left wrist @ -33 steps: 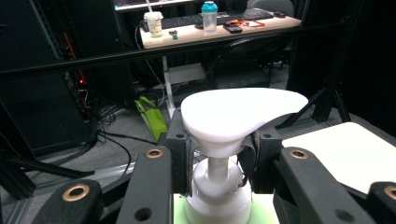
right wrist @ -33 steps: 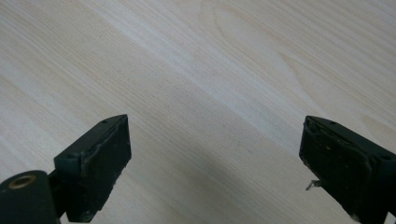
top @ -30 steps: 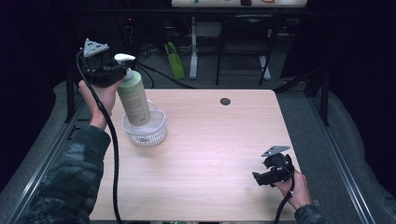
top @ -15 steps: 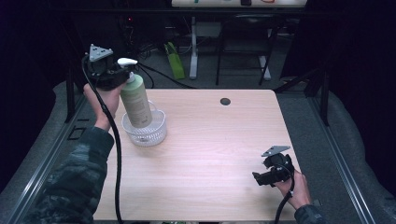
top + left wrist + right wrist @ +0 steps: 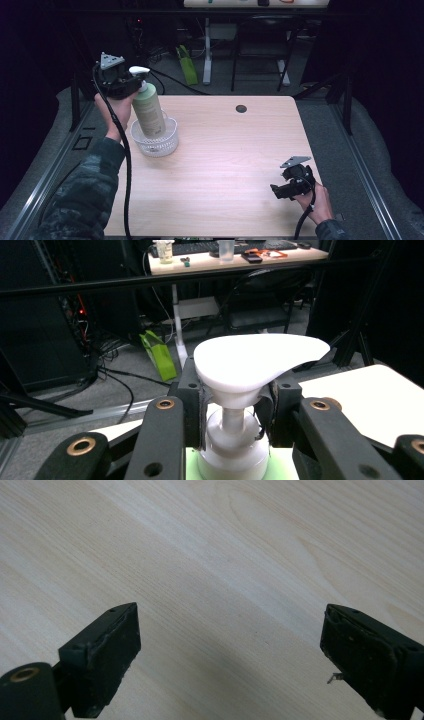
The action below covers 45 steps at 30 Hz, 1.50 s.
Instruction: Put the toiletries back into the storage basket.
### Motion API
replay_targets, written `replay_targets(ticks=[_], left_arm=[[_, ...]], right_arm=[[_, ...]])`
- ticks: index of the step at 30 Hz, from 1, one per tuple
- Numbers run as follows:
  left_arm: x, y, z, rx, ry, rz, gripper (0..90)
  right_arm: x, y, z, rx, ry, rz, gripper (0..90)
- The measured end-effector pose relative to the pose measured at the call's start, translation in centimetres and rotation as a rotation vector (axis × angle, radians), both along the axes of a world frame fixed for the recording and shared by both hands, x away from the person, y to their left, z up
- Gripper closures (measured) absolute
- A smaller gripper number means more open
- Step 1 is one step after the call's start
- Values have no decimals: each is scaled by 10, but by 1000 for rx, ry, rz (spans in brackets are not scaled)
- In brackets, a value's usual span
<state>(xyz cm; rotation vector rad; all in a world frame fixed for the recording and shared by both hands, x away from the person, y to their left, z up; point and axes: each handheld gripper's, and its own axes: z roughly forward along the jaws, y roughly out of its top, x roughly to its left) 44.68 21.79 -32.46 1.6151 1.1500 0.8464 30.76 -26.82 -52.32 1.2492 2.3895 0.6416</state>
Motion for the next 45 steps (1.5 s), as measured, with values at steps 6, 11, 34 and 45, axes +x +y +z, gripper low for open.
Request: replay_targets(ticks=[6, 11, 34, 45], left_arm=[[2, 2, -7, -9, 15, 4, 676], [2, 2, -11, -1, 21, 3, 677], [2, 1, -39, -4, 45, 8, 676], [4, 0, -50, -4, 60, 8, 676]], right_arm=[[0, 0, 0, 2, 2, 1, 86], [0, 0, 0, 2, 0, 2, 86], [0, 0, 0, 5, 1, 4, 83], [0, 0, 0, 1, -3, 5, 83]])
